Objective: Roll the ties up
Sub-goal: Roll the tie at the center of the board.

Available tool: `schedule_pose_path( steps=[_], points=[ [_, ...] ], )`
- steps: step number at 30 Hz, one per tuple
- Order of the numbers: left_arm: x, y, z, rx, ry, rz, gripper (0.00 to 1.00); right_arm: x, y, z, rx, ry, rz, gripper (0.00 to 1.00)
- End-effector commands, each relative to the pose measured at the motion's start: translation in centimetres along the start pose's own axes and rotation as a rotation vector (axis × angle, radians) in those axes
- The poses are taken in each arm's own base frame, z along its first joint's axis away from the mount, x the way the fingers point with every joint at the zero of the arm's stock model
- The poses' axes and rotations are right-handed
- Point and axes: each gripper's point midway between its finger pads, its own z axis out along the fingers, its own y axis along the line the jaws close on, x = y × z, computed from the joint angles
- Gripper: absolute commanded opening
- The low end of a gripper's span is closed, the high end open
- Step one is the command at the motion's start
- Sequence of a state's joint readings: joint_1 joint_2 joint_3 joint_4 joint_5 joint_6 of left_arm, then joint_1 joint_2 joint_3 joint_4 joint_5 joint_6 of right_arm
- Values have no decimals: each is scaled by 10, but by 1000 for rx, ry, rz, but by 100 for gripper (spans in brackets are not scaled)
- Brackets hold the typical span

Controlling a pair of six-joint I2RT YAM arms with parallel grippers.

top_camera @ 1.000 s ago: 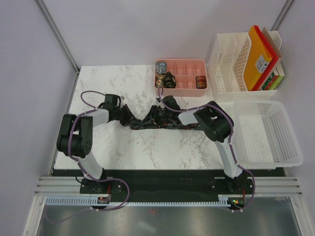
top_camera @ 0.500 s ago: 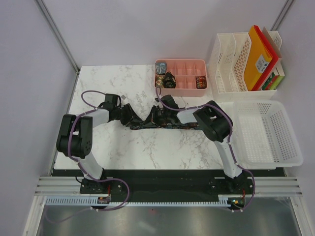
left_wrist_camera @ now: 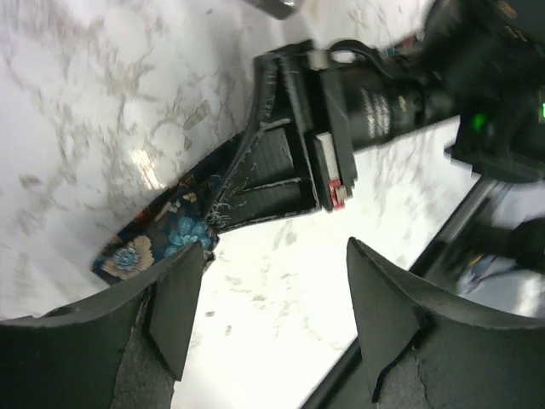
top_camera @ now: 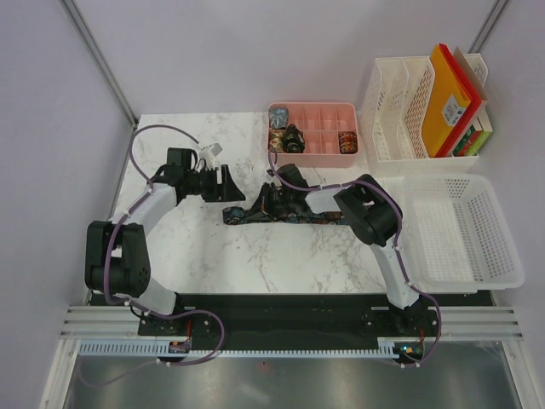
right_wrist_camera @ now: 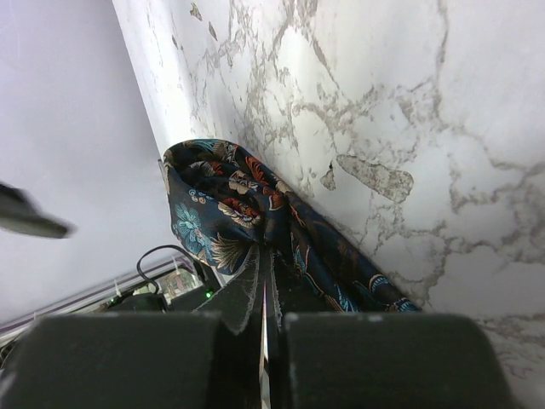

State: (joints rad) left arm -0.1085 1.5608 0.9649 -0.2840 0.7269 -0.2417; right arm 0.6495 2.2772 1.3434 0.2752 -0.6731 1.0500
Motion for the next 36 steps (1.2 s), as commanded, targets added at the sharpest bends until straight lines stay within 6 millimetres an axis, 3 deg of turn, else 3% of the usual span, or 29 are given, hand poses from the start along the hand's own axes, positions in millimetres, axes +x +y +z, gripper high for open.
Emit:
schedule_pose_path(
  steps=[1, 8, 14, 32, 36],
  points=[
    [-14, -20, -24, 109, -4, 487, 74, 3, -57, 7, 158, -15, 53, 0],
    [3, 21, -12, 96, 69, 988, 75, 0, -53, 6, 152, -17, 38, 0],
    [12, 40, -4, 139, 154, 1200, 76, 1, -56, 5, 158, -12, 33, 0],
    [32, 64, 33, 138, 321, 1344, 71, 8, -55, 8, 144, 16, 14, 0],
    [47, 66, 28, 126, 365, 1366, 59, 13, -52, 11, 134, 28, 7, 0]
  ],
)
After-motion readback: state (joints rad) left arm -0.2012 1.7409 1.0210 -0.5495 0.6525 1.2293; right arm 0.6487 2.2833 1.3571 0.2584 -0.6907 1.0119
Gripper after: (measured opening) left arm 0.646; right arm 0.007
